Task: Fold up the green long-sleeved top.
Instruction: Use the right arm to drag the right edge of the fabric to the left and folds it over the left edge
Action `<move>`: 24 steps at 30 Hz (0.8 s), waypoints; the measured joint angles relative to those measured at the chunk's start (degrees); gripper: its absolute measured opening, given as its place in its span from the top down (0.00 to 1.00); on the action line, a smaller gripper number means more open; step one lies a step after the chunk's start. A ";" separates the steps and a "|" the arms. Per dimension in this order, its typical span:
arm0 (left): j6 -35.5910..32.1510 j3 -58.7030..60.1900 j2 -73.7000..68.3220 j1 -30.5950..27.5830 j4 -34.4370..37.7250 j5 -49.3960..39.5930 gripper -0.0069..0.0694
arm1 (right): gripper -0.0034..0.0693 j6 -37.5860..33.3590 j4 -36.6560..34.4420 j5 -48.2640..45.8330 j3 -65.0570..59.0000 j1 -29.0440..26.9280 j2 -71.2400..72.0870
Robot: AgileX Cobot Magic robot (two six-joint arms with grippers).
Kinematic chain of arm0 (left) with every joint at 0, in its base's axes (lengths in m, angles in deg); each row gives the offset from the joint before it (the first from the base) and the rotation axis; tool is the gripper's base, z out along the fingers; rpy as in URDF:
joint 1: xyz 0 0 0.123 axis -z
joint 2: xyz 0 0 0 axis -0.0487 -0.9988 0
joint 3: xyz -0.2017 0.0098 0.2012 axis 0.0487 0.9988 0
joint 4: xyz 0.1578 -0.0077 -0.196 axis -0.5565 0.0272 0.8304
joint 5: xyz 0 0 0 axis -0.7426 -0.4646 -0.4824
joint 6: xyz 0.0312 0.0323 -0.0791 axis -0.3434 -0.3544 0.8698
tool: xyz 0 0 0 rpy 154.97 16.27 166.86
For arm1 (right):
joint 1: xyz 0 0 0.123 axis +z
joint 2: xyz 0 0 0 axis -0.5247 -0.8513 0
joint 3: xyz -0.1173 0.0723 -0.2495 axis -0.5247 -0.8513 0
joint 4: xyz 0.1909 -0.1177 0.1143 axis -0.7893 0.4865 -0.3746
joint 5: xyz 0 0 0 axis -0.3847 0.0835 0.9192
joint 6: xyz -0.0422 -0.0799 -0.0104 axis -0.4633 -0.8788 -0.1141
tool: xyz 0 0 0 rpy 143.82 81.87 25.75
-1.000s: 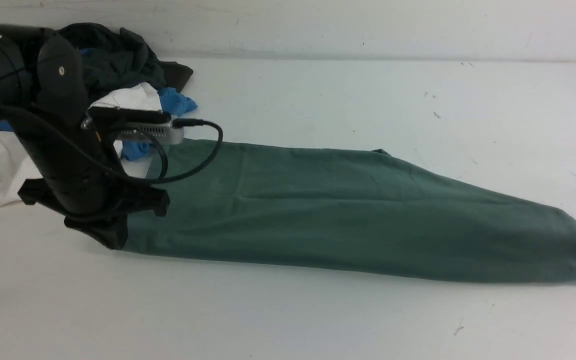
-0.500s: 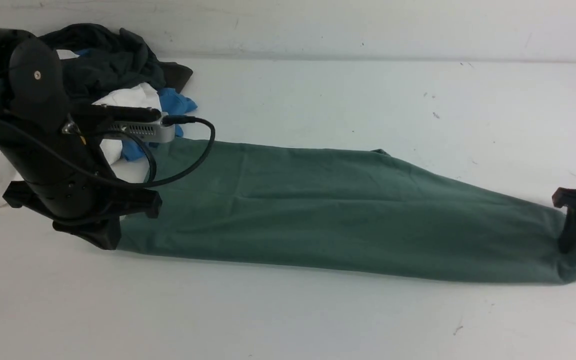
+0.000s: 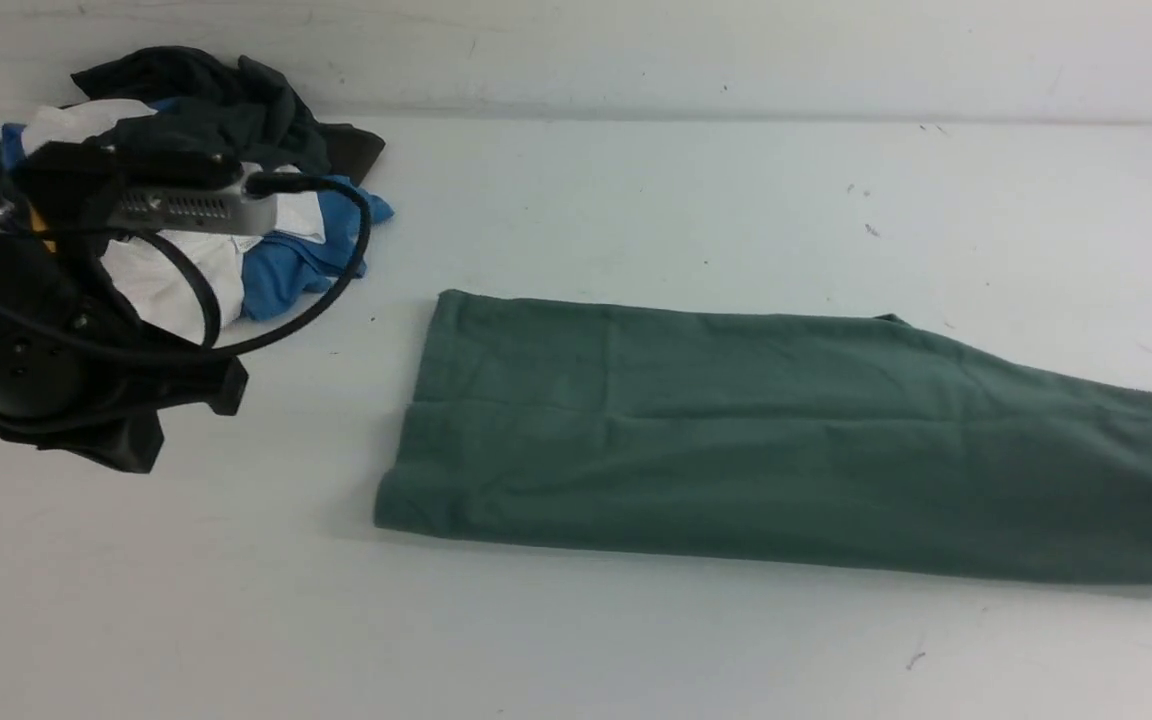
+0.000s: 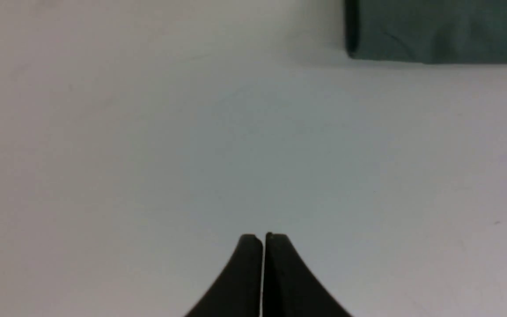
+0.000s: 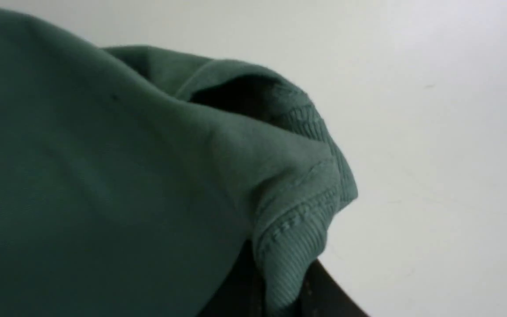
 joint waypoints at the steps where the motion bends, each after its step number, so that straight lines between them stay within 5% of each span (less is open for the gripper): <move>1: 0.36 0.00 1.14 0.00 -0.74 -0.20 0.91 | 0.92 0.40 0.05 -0.33 2.67 1.03 1.13; 6: 0.60 0.00 2.63 0.00 -1.24 -0.90 0.91 | 0.92 0.88 -1.22 -0.53 11.50 6.64 2.77; 18: 0.76 0.00 2.89 0.00 -0.81 -0.92 0.91 | 0.92 8.63 -9.91 -1.67 25.81 35.81 1.83; 24: 0.60 0.00 2.89 0.00 1.22 -0.92 0.91 | 0.92 13.05 -11.20 -1.66 26.08 46.10 -2.24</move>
